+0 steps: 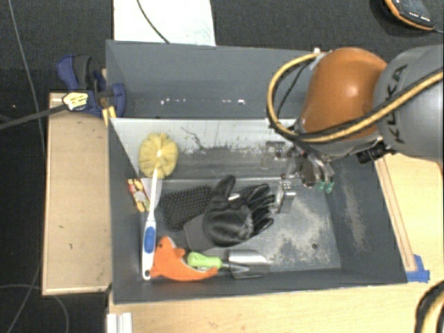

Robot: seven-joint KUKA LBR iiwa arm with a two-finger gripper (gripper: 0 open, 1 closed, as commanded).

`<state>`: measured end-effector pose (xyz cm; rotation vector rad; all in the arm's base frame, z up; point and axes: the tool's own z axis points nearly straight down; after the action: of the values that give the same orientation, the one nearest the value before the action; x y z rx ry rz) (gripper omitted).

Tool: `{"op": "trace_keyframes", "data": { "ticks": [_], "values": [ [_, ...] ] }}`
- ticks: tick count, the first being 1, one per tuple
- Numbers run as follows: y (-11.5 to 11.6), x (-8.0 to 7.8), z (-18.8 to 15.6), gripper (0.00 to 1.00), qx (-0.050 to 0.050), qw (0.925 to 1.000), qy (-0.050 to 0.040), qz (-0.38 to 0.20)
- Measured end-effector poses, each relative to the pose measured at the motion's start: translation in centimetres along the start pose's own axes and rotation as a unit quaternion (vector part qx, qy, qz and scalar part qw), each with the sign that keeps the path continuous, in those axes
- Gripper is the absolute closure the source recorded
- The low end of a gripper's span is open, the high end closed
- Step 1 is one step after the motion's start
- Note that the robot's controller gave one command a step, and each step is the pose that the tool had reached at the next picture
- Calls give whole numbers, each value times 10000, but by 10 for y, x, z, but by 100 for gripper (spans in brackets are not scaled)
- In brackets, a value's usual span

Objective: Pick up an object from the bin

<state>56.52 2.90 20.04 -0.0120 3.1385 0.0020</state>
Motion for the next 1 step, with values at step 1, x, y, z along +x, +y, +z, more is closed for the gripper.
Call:
{"op": "trace_keyframes", "data": {
  "ticks": [1],
  "values": [
    [0,0,0,0,0,10000,0,0]
  ]
}}
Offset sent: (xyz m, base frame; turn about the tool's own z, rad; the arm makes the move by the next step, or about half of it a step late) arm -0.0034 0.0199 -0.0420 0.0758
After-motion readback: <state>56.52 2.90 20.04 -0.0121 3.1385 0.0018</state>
